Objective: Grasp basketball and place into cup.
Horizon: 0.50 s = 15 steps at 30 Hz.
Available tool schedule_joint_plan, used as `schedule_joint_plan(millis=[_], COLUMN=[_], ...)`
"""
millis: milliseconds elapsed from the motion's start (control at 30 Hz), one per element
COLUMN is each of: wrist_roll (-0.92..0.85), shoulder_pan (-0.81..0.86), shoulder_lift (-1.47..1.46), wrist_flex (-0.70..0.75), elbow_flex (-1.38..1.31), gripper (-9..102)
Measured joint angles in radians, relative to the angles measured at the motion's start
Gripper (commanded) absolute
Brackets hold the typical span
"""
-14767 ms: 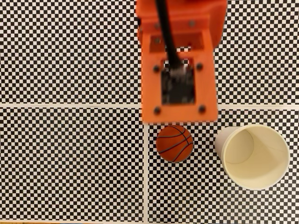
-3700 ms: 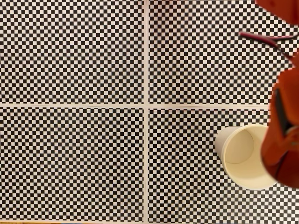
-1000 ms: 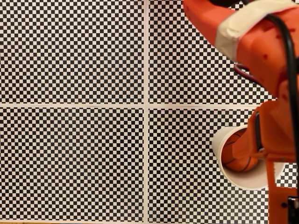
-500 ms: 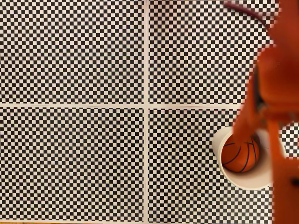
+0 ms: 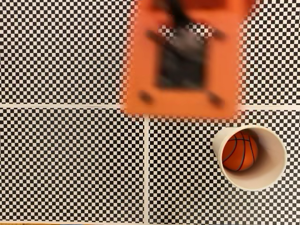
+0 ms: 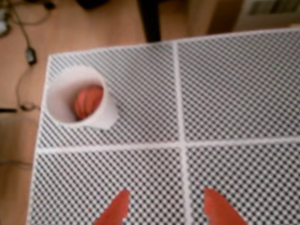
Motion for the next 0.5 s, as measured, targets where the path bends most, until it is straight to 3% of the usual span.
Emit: schedule_joint_plan(millis=[100, 267, 500], wrist_roll=[-0.100, -0.195, -0.219], shoulder_pan=[0.143, 0.287, 0.356], shoulder_lift=[0.121, 0.209, 0.383], wrist_flex=[0.003, 0.003, -0.017], elbow_flex=[0.123, 0.213, 0.357], gripper=[0, 0, 0])
